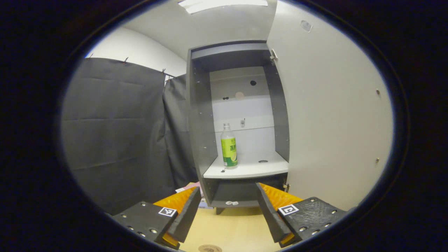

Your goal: Open the cabinet door with the right hand, grasp the bottle in the cabinet with the left hand and place it on the coaster, then close the cabinet door with the right hand.

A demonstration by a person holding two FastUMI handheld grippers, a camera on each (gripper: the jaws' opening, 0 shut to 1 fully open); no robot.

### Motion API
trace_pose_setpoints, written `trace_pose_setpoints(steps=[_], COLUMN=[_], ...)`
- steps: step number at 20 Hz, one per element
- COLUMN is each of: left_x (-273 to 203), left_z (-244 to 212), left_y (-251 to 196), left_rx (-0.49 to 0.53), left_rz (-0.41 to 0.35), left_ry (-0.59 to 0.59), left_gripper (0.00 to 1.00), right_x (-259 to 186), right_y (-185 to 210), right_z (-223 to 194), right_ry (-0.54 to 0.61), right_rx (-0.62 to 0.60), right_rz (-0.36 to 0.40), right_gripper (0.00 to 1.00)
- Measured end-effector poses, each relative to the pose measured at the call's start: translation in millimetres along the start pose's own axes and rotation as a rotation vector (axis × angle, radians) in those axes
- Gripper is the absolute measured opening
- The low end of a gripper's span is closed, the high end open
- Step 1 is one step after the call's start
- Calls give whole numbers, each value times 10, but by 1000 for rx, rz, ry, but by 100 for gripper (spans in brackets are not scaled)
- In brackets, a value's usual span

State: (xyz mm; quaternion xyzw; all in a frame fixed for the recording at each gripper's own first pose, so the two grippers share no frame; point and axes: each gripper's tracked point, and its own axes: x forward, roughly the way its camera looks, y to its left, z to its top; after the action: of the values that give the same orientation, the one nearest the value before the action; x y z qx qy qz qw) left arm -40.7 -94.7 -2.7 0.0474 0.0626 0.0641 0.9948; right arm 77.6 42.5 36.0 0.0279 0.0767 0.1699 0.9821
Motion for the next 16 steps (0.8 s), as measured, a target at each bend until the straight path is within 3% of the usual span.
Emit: trace_pose_setpoints(steps=[5, 12, 16], left_x=[791, 1695, 2103], left_z=[73, 301, 316], left_y=[51, -1, -70], left_rx=[-18, 24, -65], left_rz=[-22, -38, -79], left_ry=[-20, -107, -116], left_gripper=[89, 89, 89], right_x=[-107, -371, -549], right_y=[-24, -242, -325], right_z=[42, -95, -226], right_ry=[-43, -23, 8], right_rx=[-12, -106, -144], right_rz=[-45, -152, -222], right_gripper=[26, 76, 82])
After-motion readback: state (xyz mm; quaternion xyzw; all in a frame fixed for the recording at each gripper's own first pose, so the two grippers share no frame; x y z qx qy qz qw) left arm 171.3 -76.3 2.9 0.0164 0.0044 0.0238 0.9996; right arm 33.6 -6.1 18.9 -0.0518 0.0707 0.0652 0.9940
